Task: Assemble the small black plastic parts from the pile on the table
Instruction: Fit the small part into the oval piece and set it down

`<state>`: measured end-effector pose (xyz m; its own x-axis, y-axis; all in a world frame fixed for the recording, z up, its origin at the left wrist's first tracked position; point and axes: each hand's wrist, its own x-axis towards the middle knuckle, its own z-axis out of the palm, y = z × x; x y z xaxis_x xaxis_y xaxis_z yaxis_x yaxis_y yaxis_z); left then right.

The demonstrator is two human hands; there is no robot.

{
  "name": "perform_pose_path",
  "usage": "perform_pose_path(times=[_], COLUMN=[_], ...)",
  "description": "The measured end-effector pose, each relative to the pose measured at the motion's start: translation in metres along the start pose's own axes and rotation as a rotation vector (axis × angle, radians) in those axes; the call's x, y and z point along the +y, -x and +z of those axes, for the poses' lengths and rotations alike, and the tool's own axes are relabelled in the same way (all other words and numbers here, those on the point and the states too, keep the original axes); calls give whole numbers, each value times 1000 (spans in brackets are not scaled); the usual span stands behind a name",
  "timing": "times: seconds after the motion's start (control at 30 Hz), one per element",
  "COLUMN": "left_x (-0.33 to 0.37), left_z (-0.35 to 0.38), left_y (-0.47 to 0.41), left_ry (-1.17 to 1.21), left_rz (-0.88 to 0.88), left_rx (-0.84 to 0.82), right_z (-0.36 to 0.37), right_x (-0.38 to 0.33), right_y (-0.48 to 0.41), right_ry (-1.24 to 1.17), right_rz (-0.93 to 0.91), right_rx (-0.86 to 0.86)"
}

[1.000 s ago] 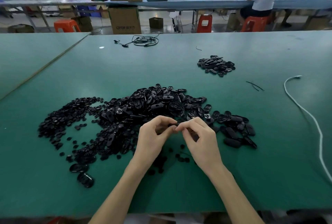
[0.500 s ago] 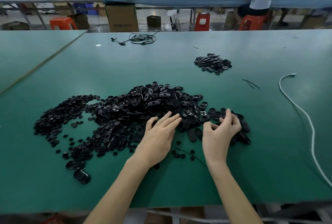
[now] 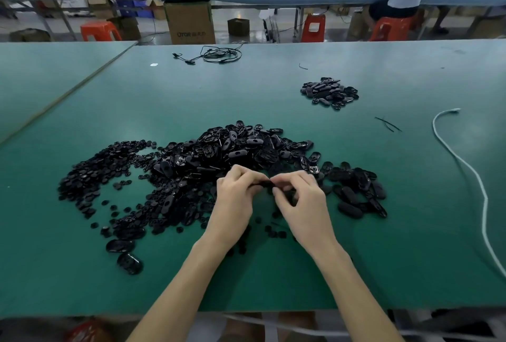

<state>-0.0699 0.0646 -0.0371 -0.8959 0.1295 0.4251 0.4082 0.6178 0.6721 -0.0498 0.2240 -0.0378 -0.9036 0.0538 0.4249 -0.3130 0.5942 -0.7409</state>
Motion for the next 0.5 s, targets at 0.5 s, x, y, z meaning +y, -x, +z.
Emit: perform_pose_path(times=[0.5], left_x=[-4], left_z=[-5], left_y=[-3], left_ry=[492], left_rz=[-262], left_rx=[282], right_z=[6], right_x=[2], right_y=[2], right_ry=[35], right_rz=[-30], right_rx=[-393])
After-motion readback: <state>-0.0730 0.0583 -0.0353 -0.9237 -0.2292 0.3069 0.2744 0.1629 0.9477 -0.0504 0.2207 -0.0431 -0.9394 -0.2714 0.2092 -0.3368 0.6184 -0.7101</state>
